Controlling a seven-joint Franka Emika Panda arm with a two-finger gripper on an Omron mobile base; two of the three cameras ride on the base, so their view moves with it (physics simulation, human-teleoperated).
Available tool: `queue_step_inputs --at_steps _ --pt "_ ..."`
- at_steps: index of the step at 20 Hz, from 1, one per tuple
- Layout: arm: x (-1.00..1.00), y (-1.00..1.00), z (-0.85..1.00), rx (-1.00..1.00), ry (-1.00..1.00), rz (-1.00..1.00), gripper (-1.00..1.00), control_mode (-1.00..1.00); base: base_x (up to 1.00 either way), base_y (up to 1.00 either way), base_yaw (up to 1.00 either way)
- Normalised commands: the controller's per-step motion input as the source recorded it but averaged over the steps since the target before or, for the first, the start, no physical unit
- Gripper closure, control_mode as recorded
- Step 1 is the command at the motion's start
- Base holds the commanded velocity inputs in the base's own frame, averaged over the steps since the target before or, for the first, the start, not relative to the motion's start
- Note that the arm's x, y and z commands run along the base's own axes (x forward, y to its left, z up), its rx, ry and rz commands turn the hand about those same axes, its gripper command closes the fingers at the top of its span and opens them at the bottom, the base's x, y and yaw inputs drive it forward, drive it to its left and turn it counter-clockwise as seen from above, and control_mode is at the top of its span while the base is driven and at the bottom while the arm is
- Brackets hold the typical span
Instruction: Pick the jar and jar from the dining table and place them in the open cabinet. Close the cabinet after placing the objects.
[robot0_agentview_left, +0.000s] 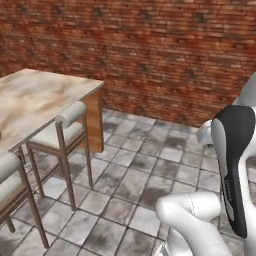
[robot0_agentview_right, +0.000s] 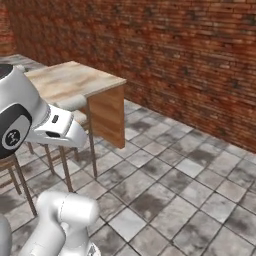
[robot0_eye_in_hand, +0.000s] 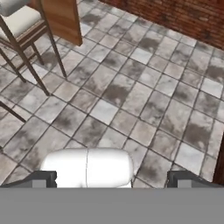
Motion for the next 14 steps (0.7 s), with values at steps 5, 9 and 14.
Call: queue_step_inputs --at_steps 5,9,14 --pt "0.0 0.0 0.0 0.0 0.0 0.0 -1.0 1.0 0.69 -0.24 0.47" --pt "0.0 0.0 0.0 0.0 0.0 0.0 -1.0 1.0 0.75 -0.08 0.53" --pt "0.0 0.0 0.0 0.0 0.0 0.0 -1.0 1.0 0.73 -0.02 0.54"
